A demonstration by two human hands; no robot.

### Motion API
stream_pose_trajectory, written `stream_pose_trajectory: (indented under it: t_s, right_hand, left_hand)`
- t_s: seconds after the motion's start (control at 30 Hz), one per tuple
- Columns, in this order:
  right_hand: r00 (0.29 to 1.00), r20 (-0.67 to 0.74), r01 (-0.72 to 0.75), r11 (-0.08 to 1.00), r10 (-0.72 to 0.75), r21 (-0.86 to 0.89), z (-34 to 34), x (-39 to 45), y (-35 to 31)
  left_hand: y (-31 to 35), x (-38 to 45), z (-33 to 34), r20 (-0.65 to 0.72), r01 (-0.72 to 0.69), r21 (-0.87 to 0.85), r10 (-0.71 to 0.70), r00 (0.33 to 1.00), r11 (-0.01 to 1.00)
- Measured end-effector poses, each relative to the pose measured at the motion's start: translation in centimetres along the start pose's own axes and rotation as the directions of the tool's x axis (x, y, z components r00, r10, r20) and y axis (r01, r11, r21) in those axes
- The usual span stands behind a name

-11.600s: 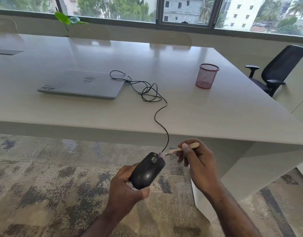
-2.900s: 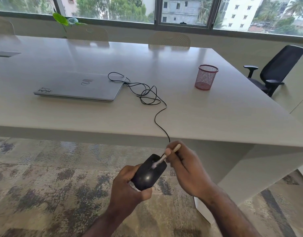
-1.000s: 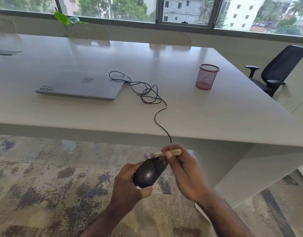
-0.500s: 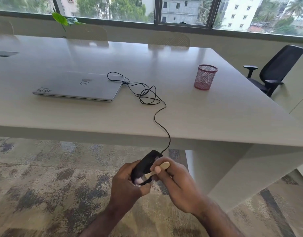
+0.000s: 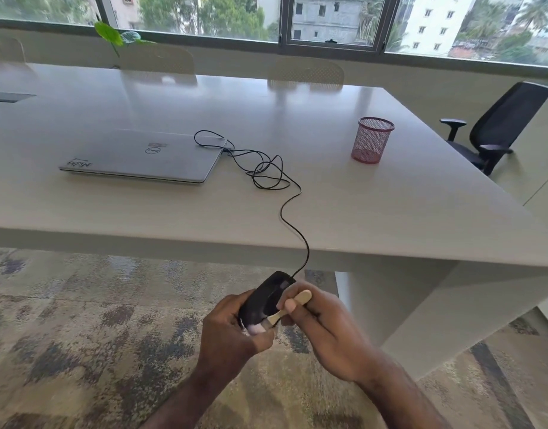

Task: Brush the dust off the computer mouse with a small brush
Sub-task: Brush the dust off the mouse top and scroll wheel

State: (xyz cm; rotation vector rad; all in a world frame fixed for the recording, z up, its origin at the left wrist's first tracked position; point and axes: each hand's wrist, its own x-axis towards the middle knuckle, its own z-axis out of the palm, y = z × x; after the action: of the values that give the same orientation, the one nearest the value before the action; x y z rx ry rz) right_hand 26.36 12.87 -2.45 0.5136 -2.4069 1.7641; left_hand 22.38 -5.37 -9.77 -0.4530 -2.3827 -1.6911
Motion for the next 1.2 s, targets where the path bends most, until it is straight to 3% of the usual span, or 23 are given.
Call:
stream_pose_trajectory:
  t_s: [0.1,0.2,0.4,0.7,1.03,1.2]
  right_hand:
    - [0.997,-0.074,0.009,0.996,-0.002,0.089,-0.7,0.3,-0.3]
    - [0.994,-0.108,0.004,0.998,0.003,0.069,-2.0,0.7,-0.5]
    - [0.999,0.038,-0.030,0.999,0.031,-0.030,-1.6,0.7,-0.7]
    - [0.991,0.131,-0.003,0.986,0.026,-0.169,0.8,1.1,-1.2]
    - [0.997,-0.067,0.022,0.989,-0.032,-0.149,0.6,1.3,-1.8]
    - [0.996,0.093,0.033,0.940,-0.001,-0.339,0.7,0.9,-2.1]
  left_hand:
    - [-0.2,0.0,-0.1,-0.006,0.010,-0.010,-0.010,1.000,1.000]
    - [-0.1,0.1,-0.2,-0.003,0.002,0.004,-0.002,1.000,1.000]
    - [0.1,-0.1,0.0,-0.024,0.013,-0.007,-0.014,1.000,1.000]
    - [0.9,0.0,-0.1,-0.027,-0.013,-0.023,0.012,1.000,1.000]
    - [0.5,0.0,-0.1,-0.043,-0.065,0.009,0.066,0.997,0.998]
    - [0.7,-0.1,0.0,-0.032,-0.093,0.001,0.093,0.995,0.996]
